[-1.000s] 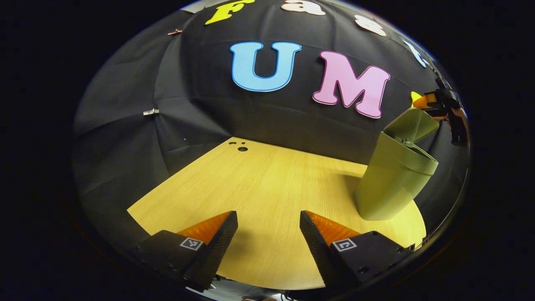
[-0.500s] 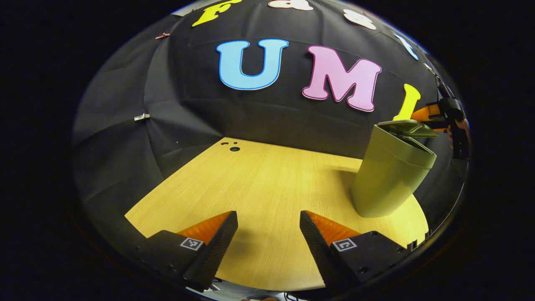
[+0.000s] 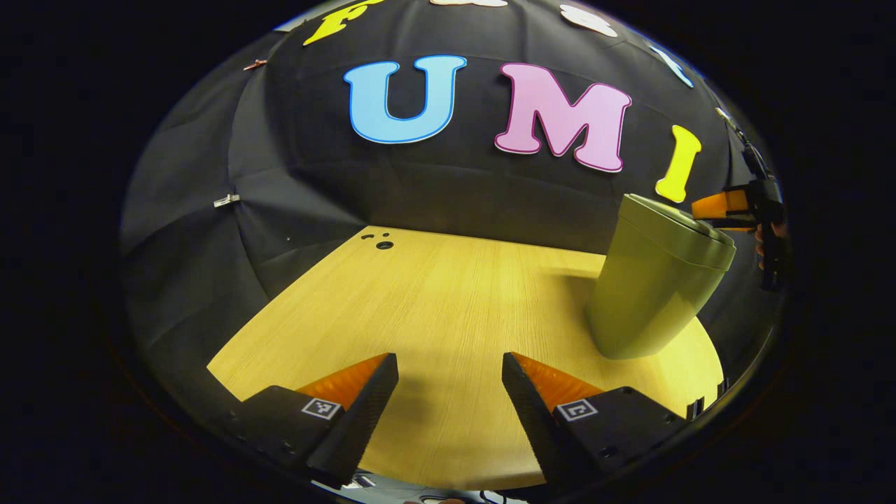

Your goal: Press the lid of the desktop garbage bin to open it, pick up the crumpled paper on the desktop and throw it into the bin, then pick up the pop can on the desktop and drop it into the bin, and finally close the garbage bin lid.

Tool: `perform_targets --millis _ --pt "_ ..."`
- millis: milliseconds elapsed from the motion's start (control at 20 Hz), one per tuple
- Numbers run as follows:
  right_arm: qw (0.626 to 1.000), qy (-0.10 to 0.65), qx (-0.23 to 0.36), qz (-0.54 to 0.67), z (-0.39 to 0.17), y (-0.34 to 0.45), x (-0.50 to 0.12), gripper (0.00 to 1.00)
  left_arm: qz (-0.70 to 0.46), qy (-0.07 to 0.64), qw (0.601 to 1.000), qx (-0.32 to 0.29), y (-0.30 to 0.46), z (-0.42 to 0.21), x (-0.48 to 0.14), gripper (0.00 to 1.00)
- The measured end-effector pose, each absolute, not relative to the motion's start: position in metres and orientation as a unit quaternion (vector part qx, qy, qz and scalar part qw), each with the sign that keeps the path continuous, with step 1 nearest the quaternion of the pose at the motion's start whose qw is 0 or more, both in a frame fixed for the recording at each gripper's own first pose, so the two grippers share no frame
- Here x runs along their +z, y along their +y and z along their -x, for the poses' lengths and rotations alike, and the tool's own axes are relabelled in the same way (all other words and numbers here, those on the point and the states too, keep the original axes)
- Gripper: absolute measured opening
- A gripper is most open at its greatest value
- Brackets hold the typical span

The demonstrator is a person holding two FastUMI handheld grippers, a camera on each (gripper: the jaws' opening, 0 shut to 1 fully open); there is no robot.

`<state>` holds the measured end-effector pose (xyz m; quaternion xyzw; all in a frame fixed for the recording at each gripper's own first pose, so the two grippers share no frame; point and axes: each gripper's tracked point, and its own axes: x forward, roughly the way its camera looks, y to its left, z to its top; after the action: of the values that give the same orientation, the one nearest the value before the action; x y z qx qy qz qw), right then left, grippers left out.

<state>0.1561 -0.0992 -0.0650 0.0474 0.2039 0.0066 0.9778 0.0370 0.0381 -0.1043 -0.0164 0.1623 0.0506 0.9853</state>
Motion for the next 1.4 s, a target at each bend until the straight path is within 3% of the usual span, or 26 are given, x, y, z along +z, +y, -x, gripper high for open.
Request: perform_targets --millis 400,800,1400 --pt "0.979 0.193 0.019 -0.056 -0.152 -0.097 -0.071 0.99 0.002 0.182 0.981 0.062 0.005 -0.069 -0.108 0.96" --pt "0.984 0.169 0.027 -0.053 -0.153 -0.096 -0.075 0.99 -0.027 0.180 0.983 0.030 -0.040 -0.085 -0.104 0.96" --pt "0.992 0.108 -0.025 -0.052 -0.128 -0.081 -0.032 0.98 -0.022 0.107 0.993 -0.040 -0.030 -0.082 -0.054 0.96"
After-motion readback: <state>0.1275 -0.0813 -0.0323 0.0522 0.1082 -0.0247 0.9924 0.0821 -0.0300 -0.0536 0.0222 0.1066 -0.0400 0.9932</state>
